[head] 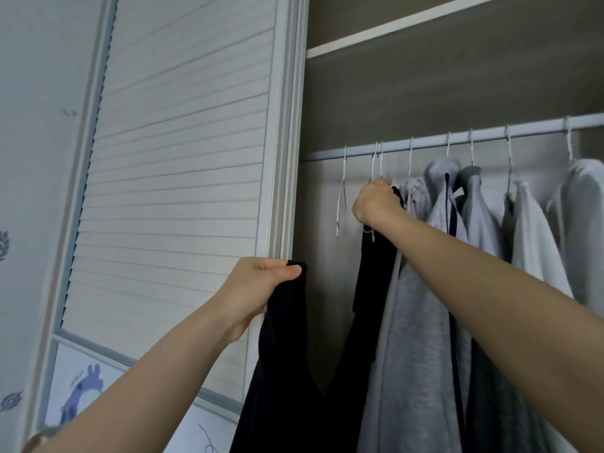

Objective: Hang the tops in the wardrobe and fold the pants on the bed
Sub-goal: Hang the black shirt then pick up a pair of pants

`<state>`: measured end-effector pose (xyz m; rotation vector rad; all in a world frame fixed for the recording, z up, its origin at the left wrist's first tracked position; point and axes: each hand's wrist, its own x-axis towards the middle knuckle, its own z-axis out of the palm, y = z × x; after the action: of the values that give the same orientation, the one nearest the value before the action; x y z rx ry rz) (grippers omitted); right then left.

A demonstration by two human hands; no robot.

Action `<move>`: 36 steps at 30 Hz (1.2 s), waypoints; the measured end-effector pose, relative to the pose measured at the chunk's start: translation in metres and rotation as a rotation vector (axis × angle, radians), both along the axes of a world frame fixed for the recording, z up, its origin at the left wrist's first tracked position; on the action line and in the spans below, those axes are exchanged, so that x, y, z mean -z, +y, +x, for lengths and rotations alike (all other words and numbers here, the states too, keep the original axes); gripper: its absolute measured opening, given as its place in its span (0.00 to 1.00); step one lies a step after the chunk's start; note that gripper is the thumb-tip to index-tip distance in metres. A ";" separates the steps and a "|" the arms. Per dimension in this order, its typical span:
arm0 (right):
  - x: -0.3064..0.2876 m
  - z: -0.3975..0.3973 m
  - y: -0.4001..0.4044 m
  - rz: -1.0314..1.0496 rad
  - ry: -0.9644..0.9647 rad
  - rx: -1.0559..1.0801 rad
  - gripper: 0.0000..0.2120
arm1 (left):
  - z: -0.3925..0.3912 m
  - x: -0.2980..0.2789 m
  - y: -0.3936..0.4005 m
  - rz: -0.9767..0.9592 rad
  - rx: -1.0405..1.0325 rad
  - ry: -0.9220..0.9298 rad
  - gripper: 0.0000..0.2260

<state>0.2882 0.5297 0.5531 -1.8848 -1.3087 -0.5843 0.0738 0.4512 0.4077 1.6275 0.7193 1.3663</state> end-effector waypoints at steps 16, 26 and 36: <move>-0.024 0.041 0.029 0.222 0.536 -0.557 0.12 | -0.012 -0.006 -0.003 0.025 0.040 0.163 0.07; 0.034 0.007 -0.069 0.304 0.811 -0.988 0.08 | -0.002 -0.006 -0.003 0.145 -0.272 0.323 0.06; 0.196 0.056 -0.226 -0.017 1.139 -1.246 0.10 | 0.012 0.029 -0.014 0.461 -0.497 1.005 0.05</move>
<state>0.3443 0.3037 0.3574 -0.7451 -1.2783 0.9894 0.0863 0.4371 0.3784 2.6689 1.5455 0.9938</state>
